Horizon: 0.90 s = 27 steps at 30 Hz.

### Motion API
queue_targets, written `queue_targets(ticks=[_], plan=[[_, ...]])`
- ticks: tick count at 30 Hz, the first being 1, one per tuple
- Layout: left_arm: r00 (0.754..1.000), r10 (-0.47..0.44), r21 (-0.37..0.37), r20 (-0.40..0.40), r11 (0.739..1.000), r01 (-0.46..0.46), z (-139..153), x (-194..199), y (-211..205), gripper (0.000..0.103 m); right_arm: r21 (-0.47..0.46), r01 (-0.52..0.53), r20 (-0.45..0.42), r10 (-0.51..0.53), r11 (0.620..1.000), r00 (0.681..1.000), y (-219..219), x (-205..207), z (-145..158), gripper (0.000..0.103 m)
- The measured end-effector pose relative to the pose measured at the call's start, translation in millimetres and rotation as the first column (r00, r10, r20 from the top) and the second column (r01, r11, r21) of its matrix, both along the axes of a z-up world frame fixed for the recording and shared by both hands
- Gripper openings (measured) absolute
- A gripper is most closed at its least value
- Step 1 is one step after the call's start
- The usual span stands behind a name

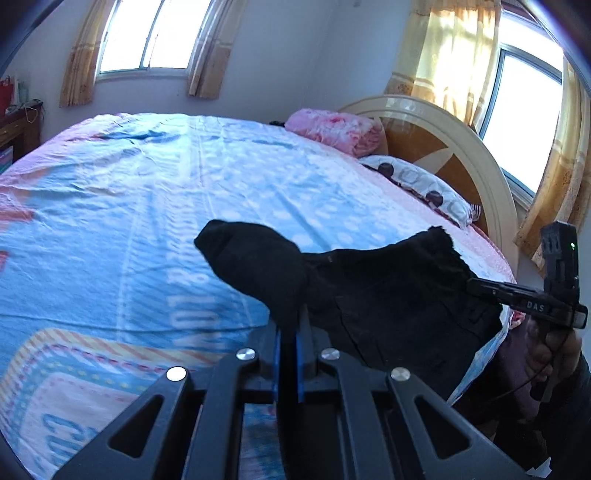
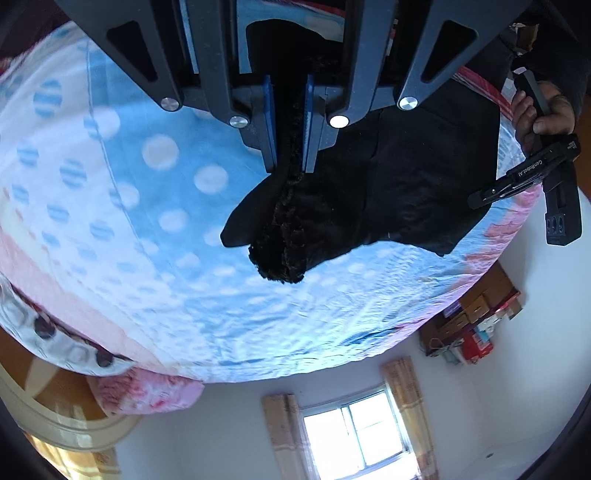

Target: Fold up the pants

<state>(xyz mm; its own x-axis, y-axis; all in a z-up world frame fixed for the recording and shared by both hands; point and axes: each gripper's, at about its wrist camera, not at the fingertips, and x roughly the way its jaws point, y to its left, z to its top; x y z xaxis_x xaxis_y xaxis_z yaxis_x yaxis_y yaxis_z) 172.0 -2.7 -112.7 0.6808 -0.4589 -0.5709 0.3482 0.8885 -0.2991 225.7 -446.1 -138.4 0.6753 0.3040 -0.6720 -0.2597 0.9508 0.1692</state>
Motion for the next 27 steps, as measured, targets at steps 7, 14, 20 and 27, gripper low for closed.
queue_targets(ticks=[7,14,20,27], plan=[[0.994,0.097,0.060,0.053,0.993,-0.100,24.5,10.7,56.8,0.006,-0.007,-0.132,0.016,0.132,0.991,0.991,57.9,49.1,23.0,0.012],[0.958,0.259,0.093,0.121,0.958,-0.270,47.3,14.8,140.7,0.006,-0.037,-0.303,0.037,0.304,0.952,0.952,157.0,109.4,48.8,0.012],[0.905,0.408,0.094,0.121,0.903,-0.419,35.6,17.7,210.7,0.006,-0.064,-0.432,0.040,0.434,0.900,0.900,251.4,153.4,46.2,0.012],[0.872,0.489,0.162,-0.001,0.861,-0.483,-29.4,24.7,243.1,0.012,-0.074,-0.499,-0.093,0.492,0.863,0.865,323.7,200.0,-13.0,0.012]])
